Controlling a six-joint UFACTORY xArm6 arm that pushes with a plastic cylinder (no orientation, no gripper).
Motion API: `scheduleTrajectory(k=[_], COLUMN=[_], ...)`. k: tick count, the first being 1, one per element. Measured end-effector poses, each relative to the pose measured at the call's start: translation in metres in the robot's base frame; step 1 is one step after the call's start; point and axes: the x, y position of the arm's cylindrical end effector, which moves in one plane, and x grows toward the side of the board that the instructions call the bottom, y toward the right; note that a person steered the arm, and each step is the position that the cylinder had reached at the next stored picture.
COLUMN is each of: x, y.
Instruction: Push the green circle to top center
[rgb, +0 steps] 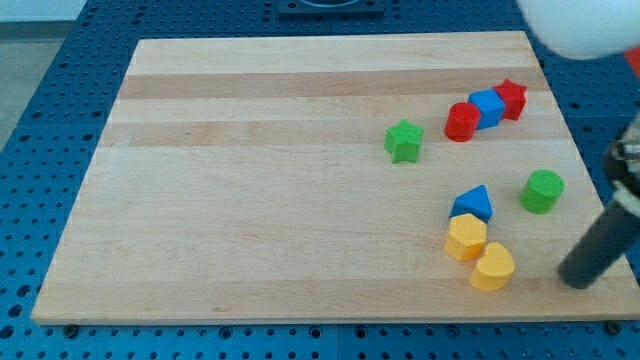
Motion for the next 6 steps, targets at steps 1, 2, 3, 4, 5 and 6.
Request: scheduleTrajectory(k=[1, 2, 3, 4, 5, 6], x=[-0.059, -0.080, -0.080, -0.084, -0.095, -0.115], y=[0.022, 0.015, -0.002, -0.030, -0.064, -0.088])
